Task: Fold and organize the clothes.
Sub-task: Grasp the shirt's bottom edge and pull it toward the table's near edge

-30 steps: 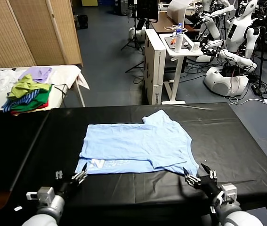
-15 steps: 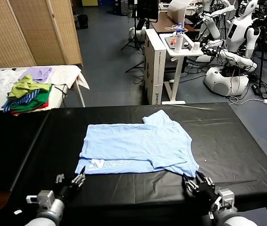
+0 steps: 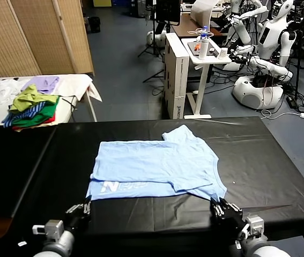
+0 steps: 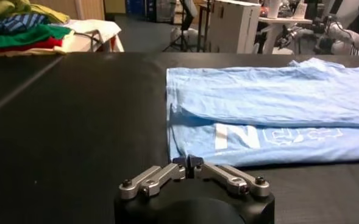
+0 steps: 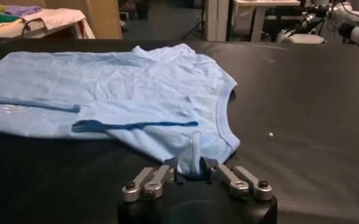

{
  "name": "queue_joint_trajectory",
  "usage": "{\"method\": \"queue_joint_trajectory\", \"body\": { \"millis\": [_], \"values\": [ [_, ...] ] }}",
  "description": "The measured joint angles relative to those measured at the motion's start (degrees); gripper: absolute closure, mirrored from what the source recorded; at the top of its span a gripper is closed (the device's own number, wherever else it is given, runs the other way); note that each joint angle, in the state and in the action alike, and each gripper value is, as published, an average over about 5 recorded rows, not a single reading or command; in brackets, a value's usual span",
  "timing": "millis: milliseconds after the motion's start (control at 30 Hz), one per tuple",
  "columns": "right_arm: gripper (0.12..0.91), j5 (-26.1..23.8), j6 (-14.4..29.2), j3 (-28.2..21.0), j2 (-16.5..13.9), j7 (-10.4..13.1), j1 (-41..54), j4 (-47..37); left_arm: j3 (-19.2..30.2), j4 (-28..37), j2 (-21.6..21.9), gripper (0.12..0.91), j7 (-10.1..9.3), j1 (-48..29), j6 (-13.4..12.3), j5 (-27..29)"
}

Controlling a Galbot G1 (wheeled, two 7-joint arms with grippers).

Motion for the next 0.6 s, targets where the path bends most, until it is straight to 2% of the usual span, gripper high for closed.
{"method": "queue_joint_trajectory", "body": {
  "millis": [300, 600],
  "values": [
    [0.885, 4.74, -5.60, 3.16, -3.41, 0.33, -1.87, 3.69, -1.70, -2.64, 2.87, 0.886, -0.07, 4.10, 0.00, 3.23],
    [0.885, 5.78, -7.34, 4.84, -4.78, 0.38, -4.51, 6.19, -2.84, -5.55, 3.96, 0.886, -0.14, 9.47, 0.21, 4.41]
  ]
}}
